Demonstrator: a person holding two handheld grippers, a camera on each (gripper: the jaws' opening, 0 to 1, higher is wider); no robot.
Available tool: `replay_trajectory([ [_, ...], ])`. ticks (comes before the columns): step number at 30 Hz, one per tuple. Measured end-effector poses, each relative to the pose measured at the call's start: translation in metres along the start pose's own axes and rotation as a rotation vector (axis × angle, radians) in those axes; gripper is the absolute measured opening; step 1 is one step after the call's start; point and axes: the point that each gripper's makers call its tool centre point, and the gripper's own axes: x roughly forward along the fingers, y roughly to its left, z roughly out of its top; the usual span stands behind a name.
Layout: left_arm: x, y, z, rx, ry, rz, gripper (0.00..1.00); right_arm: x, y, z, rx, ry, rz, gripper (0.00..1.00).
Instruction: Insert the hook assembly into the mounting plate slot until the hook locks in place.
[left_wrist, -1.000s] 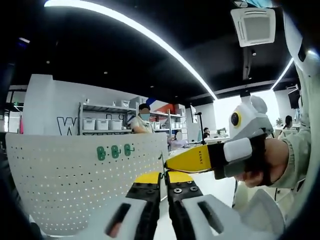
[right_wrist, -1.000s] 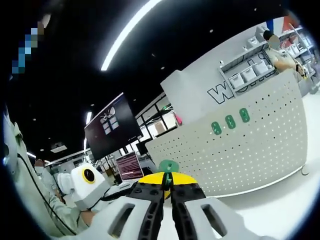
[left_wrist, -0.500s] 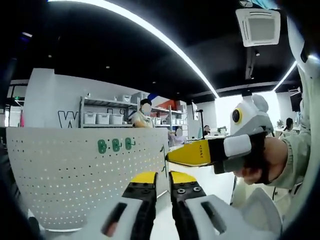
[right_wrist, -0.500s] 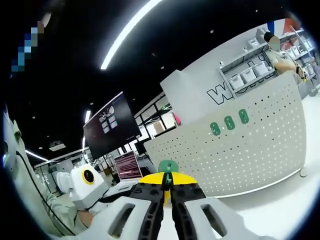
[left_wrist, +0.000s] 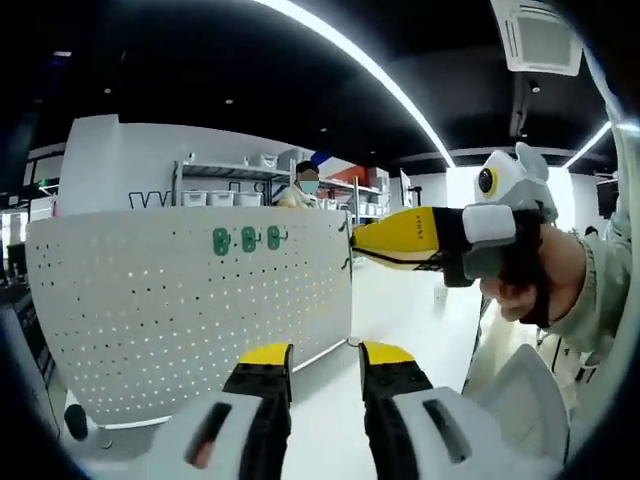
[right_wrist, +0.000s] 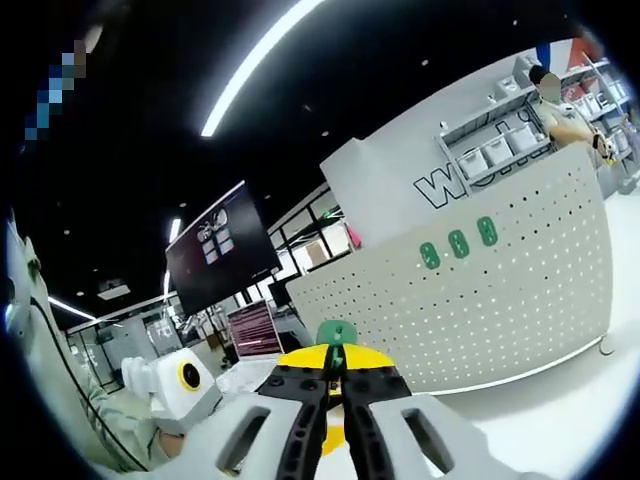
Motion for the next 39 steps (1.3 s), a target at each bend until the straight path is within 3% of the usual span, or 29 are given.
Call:
replay_trajectory([
  [7, -0.007, 0.001, -0.04, -0.031, 0.137, 0.007, 0.36, -0.002, -0.004, -0.003, 0.001, 0.001, -0.011, 0.01],
  [11, -0.015, -0.007, -0.058, 0.013, 0.195, -0.006, 0.39, -0.002, -0.009, -0.006, -0.012, 0.003, -0.025, 0.01],
  [25, -0.036, -0.003, -0.074, -0.03, 0.227, 0.039, 0.42, -0.005, -0.033, 0.005, -0.056, -0.02, -0.091, 0.01],
  [39, -0.053, 0.007, -0.083, -0.064, 0.244, 0.102, 0.42, -0.003, -0.087, 0.054, -0.177, -0.111, -0.222, 0.01],
])
